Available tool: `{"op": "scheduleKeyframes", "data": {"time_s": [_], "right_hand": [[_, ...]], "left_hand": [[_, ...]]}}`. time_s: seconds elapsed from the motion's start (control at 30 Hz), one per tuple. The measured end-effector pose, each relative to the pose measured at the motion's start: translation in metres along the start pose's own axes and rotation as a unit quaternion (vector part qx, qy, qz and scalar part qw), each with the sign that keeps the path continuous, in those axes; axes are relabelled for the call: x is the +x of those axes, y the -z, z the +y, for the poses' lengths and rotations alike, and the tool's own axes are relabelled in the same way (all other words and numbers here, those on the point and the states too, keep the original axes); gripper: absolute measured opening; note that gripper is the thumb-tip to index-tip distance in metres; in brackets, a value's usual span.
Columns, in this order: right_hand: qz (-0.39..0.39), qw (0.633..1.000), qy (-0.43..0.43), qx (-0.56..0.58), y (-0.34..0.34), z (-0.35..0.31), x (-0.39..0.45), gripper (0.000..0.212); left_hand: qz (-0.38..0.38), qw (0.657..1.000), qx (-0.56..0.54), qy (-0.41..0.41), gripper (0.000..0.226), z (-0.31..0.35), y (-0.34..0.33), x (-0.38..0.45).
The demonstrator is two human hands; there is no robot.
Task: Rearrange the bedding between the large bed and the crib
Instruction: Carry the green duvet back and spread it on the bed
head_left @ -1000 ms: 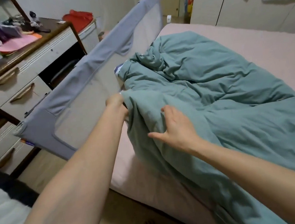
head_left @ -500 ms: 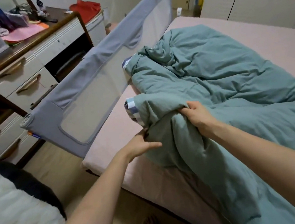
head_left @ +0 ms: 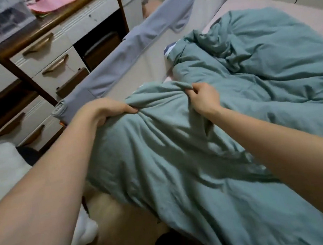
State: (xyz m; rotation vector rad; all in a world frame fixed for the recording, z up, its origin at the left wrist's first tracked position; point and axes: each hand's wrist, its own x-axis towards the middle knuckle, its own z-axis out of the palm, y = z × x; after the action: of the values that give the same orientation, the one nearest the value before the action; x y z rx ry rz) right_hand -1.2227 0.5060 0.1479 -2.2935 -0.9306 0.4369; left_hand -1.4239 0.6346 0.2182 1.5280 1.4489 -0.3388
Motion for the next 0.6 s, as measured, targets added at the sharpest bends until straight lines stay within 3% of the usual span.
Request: {"op": "scheduleKeyframes", "data": {"time_s": [0.03, 0.1, 0.17, 0.3, 0.4, 0.6], "right_hand": [[0.019, 0.999, -0.006, -0.025, -0.005, -0.002, 0.003, 0.026], [0.011, 0.999, -0.044, -0.023, -0.036, -0.011, 0.012, 0.027], [-0.051, 0.996, -0.074, 0.005, -0.084, -0.021, 0.022, 0.030], [-0.198, 0.979, -0.034, -0.038, -0.148, -0.010, 0.009, 0.048], [-0.277, 0.955, -0.021, -0.102, -0.193, 0.019, 0.003, 0.052], [-0.225, 0.915, 0.150, -0.298, -0.255, 0.066, 0.029, 0.051]], "left_hand": [[0.020, 0.999, 0.017, -0.023, 0.038, -0.004, -0.001, 0.009], [0.155, 0.977, 0.109, -0.101, 0.030, -0.024, -0.007, 0.046], [0.215, 0.956, 0.153, -0.128, 0.045, -0.046, -0.018, 0.095], [0.143, 0.927, 0.303, -0.166, 0.065, -0.102, -0.064, 0.158], [0.089, 0.942, 0.301, -0.121, 0.072, -0.149, -0.090, 0.198], [0.105, 0.965, 0.224, -0.087, 0.082, -0.188, -0.113, 0.271]]}}
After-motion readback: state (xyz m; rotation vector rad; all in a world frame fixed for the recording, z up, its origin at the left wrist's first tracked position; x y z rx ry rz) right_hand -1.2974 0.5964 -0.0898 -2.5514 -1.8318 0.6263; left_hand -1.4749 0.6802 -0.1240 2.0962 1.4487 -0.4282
